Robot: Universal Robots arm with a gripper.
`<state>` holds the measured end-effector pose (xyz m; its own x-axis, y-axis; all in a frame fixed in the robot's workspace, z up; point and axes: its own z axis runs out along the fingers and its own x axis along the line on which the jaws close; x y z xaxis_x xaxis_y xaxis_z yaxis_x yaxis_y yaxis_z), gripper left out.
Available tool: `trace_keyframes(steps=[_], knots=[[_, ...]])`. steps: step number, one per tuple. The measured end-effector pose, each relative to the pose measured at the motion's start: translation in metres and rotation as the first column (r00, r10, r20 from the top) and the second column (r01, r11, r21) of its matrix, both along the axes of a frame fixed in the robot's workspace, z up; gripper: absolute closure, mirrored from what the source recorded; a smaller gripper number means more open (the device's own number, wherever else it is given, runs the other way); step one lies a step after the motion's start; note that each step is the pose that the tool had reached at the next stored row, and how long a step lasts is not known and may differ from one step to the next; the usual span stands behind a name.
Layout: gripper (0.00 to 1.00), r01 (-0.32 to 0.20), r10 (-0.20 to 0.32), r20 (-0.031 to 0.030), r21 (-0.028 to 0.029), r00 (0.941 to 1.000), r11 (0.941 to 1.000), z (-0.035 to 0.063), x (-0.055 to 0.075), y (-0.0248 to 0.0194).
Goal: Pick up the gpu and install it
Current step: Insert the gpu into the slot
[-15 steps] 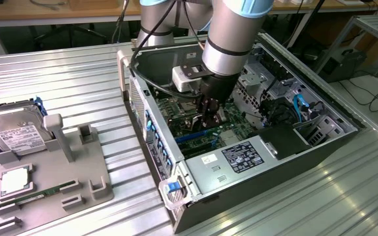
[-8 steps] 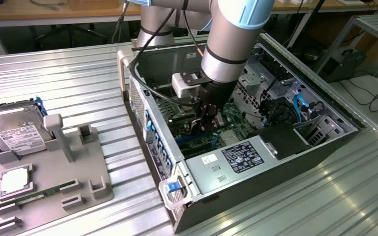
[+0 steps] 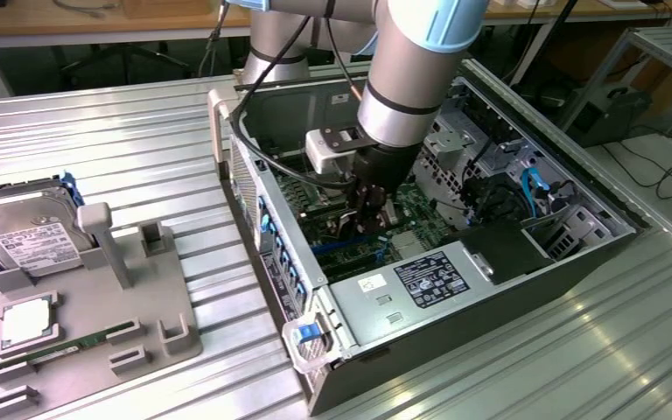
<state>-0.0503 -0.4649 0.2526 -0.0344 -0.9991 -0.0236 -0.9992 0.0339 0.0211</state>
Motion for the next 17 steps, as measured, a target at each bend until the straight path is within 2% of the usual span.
trace_keyframes(steps=[17], knots=[[0.72,0.015,-0.015,-0.0009,0.0003,0.9999,0.9999,-0.0028,-0.0055,0.0]])
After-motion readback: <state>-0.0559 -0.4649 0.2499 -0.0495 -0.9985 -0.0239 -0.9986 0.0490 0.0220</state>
